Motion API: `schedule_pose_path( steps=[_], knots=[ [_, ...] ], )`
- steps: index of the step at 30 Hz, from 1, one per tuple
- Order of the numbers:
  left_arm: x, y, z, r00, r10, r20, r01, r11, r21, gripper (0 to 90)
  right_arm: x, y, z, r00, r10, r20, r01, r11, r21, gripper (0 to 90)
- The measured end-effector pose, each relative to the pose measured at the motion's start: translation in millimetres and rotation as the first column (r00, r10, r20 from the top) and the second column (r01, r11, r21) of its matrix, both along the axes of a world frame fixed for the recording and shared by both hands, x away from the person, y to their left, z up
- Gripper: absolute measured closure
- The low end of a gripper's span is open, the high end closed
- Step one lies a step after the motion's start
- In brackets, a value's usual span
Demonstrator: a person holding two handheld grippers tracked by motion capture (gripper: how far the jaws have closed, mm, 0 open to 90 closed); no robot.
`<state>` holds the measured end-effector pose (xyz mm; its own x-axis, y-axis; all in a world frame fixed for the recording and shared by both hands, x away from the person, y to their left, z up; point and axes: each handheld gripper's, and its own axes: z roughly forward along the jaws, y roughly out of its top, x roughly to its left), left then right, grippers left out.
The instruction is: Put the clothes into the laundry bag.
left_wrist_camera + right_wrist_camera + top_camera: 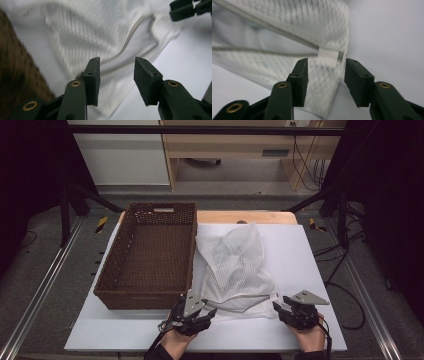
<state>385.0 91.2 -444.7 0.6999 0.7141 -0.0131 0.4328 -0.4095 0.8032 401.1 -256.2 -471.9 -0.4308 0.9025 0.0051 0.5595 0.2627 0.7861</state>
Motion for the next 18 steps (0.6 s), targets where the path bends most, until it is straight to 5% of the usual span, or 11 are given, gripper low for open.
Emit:
schedule_pose_path(
  steps=[3, 4, 6, 8, 11, 14, 18],
  knots=[
    [3.2, 6.6, -17.5, 0.9984, 0.023, -0.052, -0.023, 0.9996, 0.014, 56.1, 6.4, -3.5, -13.7, 0.9985, -0.018, -0.051, 0.017, 0.9997, -0.02, 59.9],
    [4.9, 7.1, -24.3, 0.9972, 0.033, -0.067, -0.031, 0.9993, 0.021, 56.8, 5.7, -5.9, -15.6, 0.9994, -0.019, -0.029, 0.02, 0.9998, 0.008, 62.1],
    [7.8, 5.1, -31.1, 0.9961, 0.044, -0.076, -0.039, 0.9975, 0.059, 57.9, 6.1, -9.0, -15.7, 0.999, -0.028, -0.035, 0.029, 0.9993, 0.025, 66.4],
    [10.0, 4.5, -35.7, 0.9945, 0.06, -0.085, -0.055, 0.9965, 0.062, 61.1, 5.5, -8.7, -16.3, 0.9993, -0.032, -0.017, 0.032, 0.9995, -0.007, 77.0],
    [10.5, 6.0, -37.7, 0.9943, 0.075, -0.076, -0.071, 0.9957, 0.06, 67.6, 3.0, -8.3, -14.6, 0.9995, -0.011, -0.028, 0.011, 0.9999, 0.006, 89.2],
    [9.9, 5.9, -38.5, 0.9927, 0.108, -0.053, -0.104, 0.9916, 0.078, 79.7, 0.8, -9.3, -11.6, 0.9994, 0.0, -0.035, 0.0, 0.9998, 0.018, 89.7],
    [10.6, 9.7, -36.5, 0.9923, 0.098, -0.076, -0.092, 0.9931, 0.072, 88.0, -3.4, -12.7, -8.5, 0.9995, -0.002, -0.032, 0.002, 0.9997, 0.023, 89.9]
  ],
)
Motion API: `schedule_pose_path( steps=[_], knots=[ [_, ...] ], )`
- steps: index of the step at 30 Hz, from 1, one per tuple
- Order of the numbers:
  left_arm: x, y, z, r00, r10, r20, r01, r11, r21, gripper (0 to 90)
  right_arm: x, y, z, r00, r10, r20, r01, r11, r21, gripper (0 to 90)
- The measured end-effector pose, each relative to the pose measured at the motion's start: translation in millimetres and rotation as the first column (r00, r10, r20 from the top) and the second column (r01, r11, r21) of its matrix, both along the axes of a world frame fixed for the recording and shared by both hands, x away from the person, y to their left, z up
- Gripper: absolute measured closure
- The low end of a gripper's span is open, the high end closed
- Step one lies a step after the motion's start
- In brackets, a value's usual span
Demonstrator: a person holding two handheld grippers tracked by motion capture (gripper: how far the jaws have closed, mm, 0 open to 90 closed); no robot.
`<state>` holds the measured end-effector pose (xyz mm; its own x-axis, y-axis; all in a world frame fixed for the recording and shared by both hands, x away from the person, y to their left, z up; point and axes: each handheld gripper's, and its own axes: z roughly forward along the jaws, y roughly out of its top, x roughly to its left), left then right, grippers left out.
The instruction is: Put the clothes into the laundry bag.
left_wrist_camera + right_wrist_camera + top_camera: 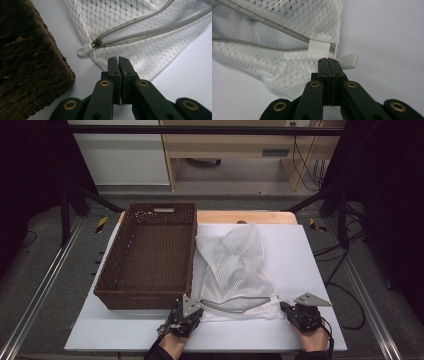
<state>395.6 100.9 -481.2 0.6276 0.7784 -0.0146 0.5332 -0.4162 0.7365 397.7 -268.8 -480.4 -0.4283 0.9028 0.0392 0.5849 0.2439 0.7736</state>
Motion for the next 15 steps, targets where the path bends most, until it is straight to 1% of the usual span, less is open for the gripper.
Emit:
schedule_pose_path(
  steps=[1, 3, 5, 6, 7, 8, 9, 11, 12, 13, 14, 15],
  knots=[
    [-0.1, 1.4, 0.6, 1.0, 0.003, -0.007, -0.003, 1.0, -0.006, 88.1, -1.2, -0.7, 0.5, 1.0, -0.002, -0.007, 0.002, 0.9999, 0.01, 90.0],
    [-1.8, 9.1, 4.7, 1.0, -0.001, -0.005, 0.001, 1.0, -0.01, 88.2, -2.9, -2.1, 0.8, 1.0, 0.002, -0.007, -0.002, 1.0, 0.009, 90.0],
    [-4.9, 15.7, 7.5, 1.0, -0.004, 0.006, 0.004, 0.9997, -0.023, 88.1, -3.8, -1.6, 0.8, 0.9997, 0.004, -0.023, -0.004, 0.9999, 0.015, 89.8],
    [-5.7, 17.8, 8.2, 1.0, -0.005, 0.007, 0.005, 0.9995, -0.031, 88.0, -3.5, -1.6, 0.0, 0.9995, 0.01, -0.031, -0.009, 0.9998, 0.015, 89.5],
    [-6.5, 20.4, 9.0, 0.9997, -0.02, 0.011, 0.02, 0.9983, -0.055, 87.7, -3.3, -1.6, -0.5, 0.9993, 0.014, -0.036, -0.014, 0.9997, 0.021, 89.1],
    [-7.0, 21.9, 9.9, 0.9994, -0.031, 0.012, 0.032, 0.9976, -0.062, 87.1, -3.5, -0.9, 0.0, 0.9993, 0.017, -0.035, -0.015, 0.9993, 0.034, 87.9],
    [-8.2, 24.4, 12.1, 0.9987, -0.049, 0.016, 0.05, 0.9956, -0.079, 87.0, -3.5, -0.8, 1.0, 0.9996, 0.02, -0.022, -0.019, 0.9994, 0.03, 84.4],
    [-12.0, 29.3, 17.3, 0.9977, -0.06, 0.03, 0.063, 0.992, -0.109, 81.2, -4.8, -1.7, 6.4, 0.9996, 0.021, 0.02, -0.021, 0.9992, 0.033, 76.2],
    [-14.4, 32.9, 20.5, 0.9968, -0.068, 0.042, 0.072, 0.9907, -0.116, 76.4, -5.2, -2.7, 9.0, 0.9989, 0.015, 0.045, -0.018, 0.9987, 0.047, 69.3],
    [-15.9, 35.2, 22.2, 0.9963, -0.07, 0.049, 0.076, 0.99, -0.119, 72.1, -4.9, -4.1, 11.8, 0.9977, 0.006, 0.068, -0.01, 0.9983, 0.058, 64.9],
    [-17.9, 38.2, 23.8, 0.9956, -0.074, 0.058, 0.081, 0.989, -0.124, 69.9, -4.6, -4.8, 13.4, 0.9975, -0.001, 0.071, -0.004, 0.9975, 0.07, 61.9],
    [-19.4, 41.3, 25.1, 0.9952, -0.076, 0.062, 0.083, 0.9886, -0.126, 66.9, -4.0, -5.8, 14.9, 0.9968, -0.009, 0.08, 0.002, 0.9963, 0.085, 54.8]
  ],
)
